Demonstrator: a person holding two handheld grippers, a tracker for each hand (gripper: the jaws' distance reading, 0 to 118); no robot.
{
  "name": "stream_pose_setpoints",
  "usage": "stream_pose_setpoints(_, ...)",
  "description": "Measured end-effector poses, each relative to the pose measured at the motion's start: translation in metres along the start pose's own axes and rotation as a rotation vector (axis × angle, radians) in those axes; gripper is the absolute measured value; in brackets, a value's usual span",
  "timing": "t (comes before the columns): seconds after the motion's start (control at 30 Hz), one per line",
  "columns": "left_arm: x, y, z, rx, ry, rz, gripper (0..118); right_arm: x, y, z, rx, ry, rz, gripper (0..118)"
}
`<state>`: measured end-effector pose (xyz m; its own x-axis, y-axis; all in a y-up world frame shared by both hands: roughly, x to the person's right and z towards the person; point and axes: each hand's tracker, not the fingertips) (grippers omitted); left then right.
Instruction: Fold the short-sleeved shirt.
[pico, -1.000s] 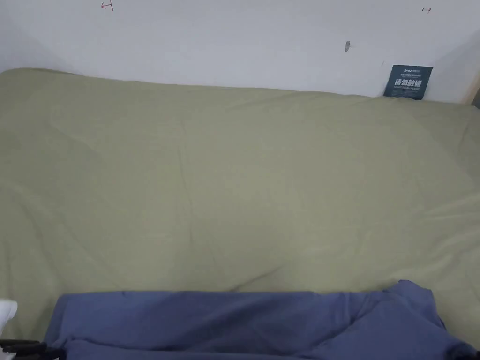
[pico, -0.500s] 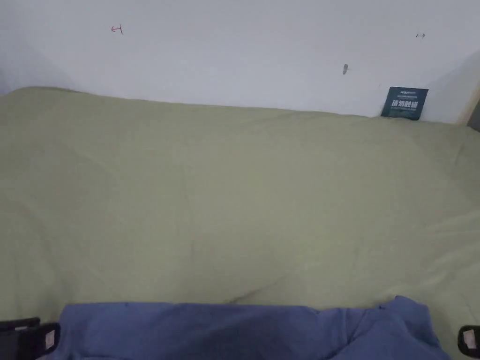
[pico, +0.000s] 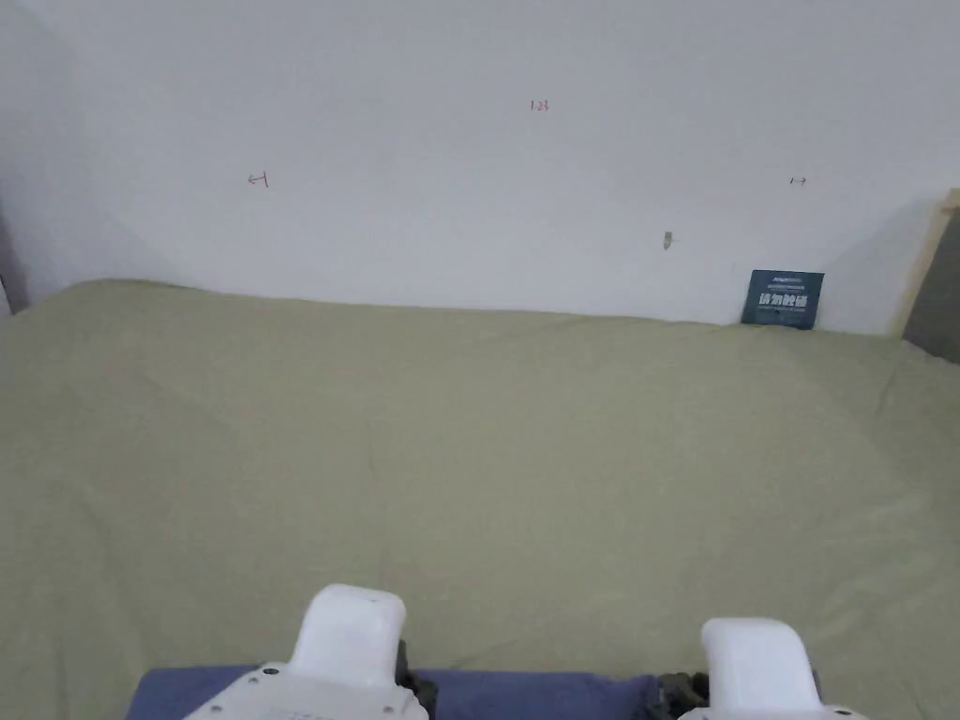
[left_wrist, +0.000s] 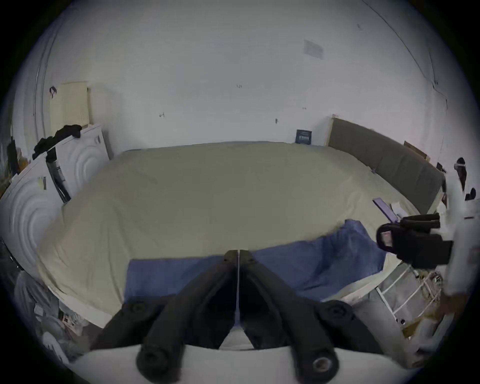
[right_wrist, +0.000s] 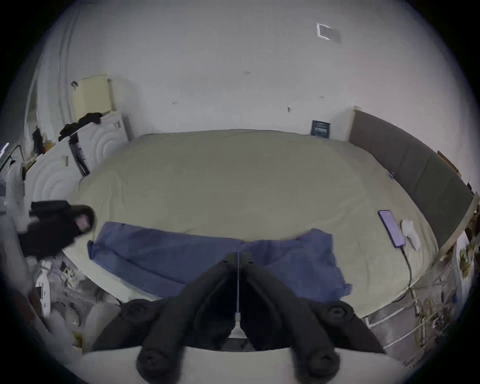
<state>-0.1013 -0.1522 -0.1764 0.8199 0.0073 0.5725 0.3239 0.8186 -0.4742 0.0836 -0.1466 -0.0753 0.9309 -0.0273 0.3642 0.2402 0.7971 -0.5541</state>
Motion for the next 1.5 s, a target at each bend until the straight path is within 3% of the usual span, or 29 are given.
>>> stream_pose_setpoints(0.27,0.028,-0.039,-0.007,-0.087,-0.017,0.04,0,-0.028,-0.027,-0.009,0.001,0.011,0.02,1)
stream_pose_setpoints(0.4,0.01,-0.032,-0.012,-0.107,-0.074,0.084,0,-0.028,-0.023,-0.01,-0.005,0.046,0.017,2)
stream_pose_setpoints(0.6,-0.151,-0.02,-0.035,-0.243,-0.386,0.44,1,-0.006,-0.011,-0.005,0.019,0.085,-0.016,2)
stream_pose_setpoints(0.63,-0.184,-0.022,-0.038,-0.263,-0.434,0.455,9,-0.003,-0.008,-0.004,0.022,0.085,-0.02,2)
stream_pose_setpoints(0.67,-0.208,-0.02,-0.038,-0.258,-0.383,0.436,20,-0.001,-0.006,-0.004,0.025,0.077,-0.021,2)
stream_pose_setpoints(0.7,-0.233,-0.022,-0.039,-0.27,-0.365,0.428,41,0.001,-0.004,-0.004,0.026,0.076,-0.023,2)
stream_pose_setpoints(0.73,-0.255,-0.026,-0.041,-0.277,-0.344,0.434,81,0.004,-0.002,-0.006,0.025,0.076,-0.035,2)
stream_pose_setpoints(0.77,-0.275,-0.032,-0.043,-0.278,-0.337,0.461,101,0.006,-0.001,-0.008,0.016,0.086,-0.053,2)
stream_pose_setpoints(0.8,-0.287,-0.04,-0.051,-0.298,-0.379,0.54,109,0.008,0.001,-0.01,0.007,0.099,-0.064,2)
stream_pose_setpoints(0.83,-0.301,-0.049,-0.06,-0.311,-0.417,0.617,110,0.009,0.002,-0.012,0.002,0.103,-0.069,2)
stream_pose_setpoints(0.9,-0.317,-0.068,-0.078,-0.312,-0.486,0.723,110,0.009,0.003,-0.015,-0.008,0.107,-0.068,2)
stream_pose_setpoints(0.93,-0.322,-0.076,-0.085,-0.323,-0.456,0.752,110,0.009,0.003,-0.015,-0.016,0.117,-0.073,2)
stream_pose_setpoints(1.1,-0.313,-0.105,-0.12,-0.39,-0.518,0.822,109,0.01,0.006,-0.012,-0.032,0.138,-0.09,2)
stream_pose_setpoints(1.17,-0.306,-0.106,-0.118,-0.303,-0.57,0.807,109,0.011,0.007,-0.012,-0.036,0.142,-0.1,2)
stream_pose_setpoints(1.3,-0.305,-0.115,-0.123,-0.311,-0.606,0.898,107,0.011,0.008,-0.015,-0.046,0.158,-0.128,2)
stream_pose_setpoints(1.33,-0.305,-0.116,-0.119,-0.287,-0.618,0.919,93,0.011,0.007,-0.016,-0.048,0.164,-0.131,2)
stream_pose_setpoints(1.37,-0.305,-0.117,-0.119,-0.286,-0.607,0.935,58,0.011,0.006,-0.017,-0.05,0.168,-0.134,2)
stream_pose_setpoints(1.4,-0.303,-0.118,-0.121,-0.305,-0.595,0.937,6,0.011,0.006,-0.017,-0.055,0.174,-0.136,2)
stream_pose_setpoints(1.47,-0.294,-0.117,-0.123,-0.34,-0.44,0.815,8,0.012,0.003,-0.017,-0.068,0.18,-0.141,2)
stream_pose_setpoints(1.5,-0.291,-0.116,-0.123,-0.329,-0.485,0.845,8,0.013,0.001,-0.016,-0.072,0.182,-0.143,2)
